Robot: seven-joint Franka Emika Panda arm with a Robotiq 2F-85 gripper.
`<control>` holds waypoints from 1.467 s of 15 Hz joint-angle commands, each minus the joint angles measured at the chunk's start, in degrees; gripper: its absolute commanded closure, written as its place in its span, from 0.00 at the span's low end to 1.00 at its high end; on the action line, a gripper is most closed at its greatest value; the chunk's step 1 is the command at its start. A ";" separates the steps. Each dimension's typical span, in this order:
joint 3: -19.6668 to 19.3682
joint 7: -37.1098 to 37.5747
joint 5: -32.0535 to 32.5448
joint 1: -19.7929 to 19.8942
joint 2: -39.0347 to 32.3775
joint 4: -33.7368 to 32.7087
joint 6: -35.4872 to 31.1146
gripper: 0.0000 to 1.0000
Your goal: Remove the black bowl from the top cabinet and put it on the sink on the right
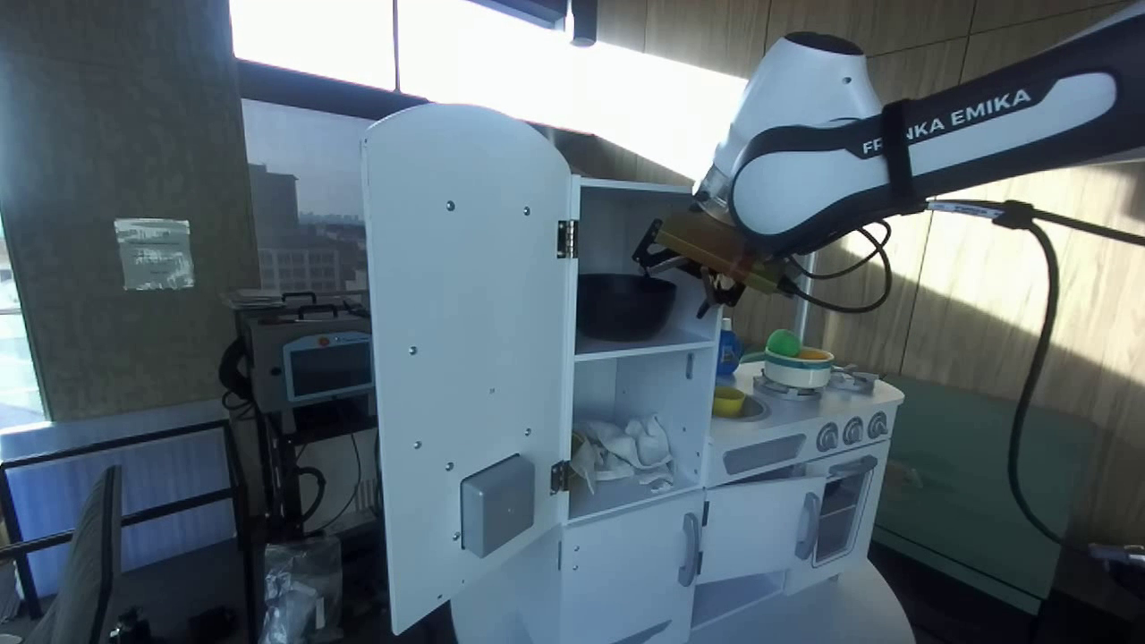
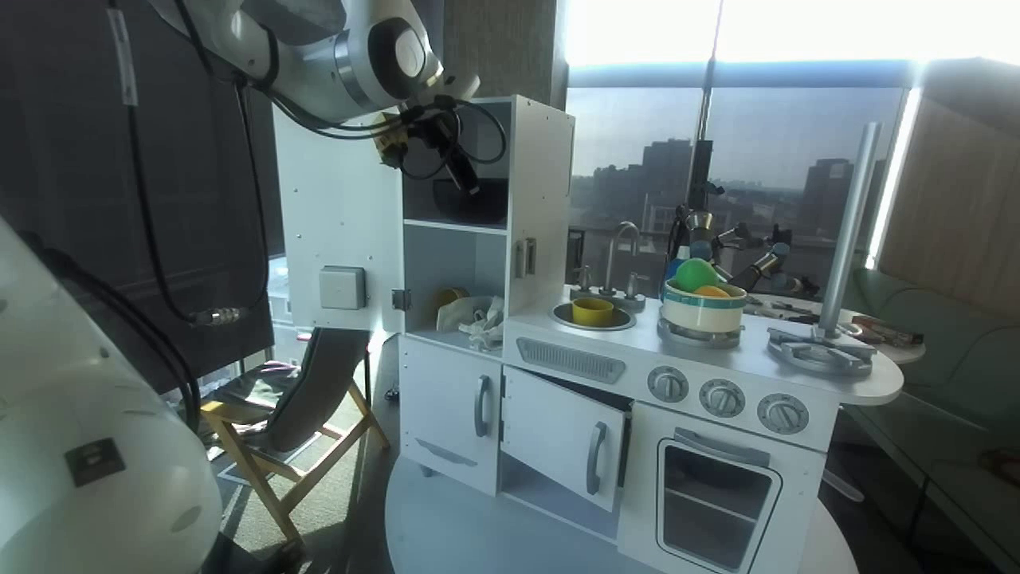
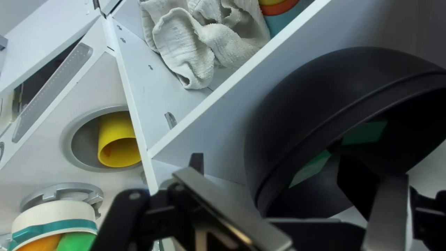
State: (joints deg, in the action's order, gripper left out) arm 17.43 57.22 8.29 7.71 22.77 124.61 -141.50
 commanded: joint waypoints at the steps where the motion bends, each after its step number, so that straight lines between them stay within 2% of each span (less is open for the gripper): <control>1: 0.07 2.10 1.76 -1.33 -1.85 -2.67 1.80 0.32; 8: -1.16 0.35 0.32 -3.63 -1.52 -2.30 2.73 0.86; 10: -2.52 -1.63 -1.97 -5.14 -1.52 -2.07 3.80 0.94; 15: -5.50 -5.87 -5.96 -7.56 -0.26 -1.61 7.60 0.90; 22: -5.88 -10.53 -3.76 -7.02 5.48 -1.79 21.45 0.91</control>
State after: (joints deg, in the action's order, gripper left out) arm 12.21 49.59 4.00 1.31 25.10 122.67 -126.42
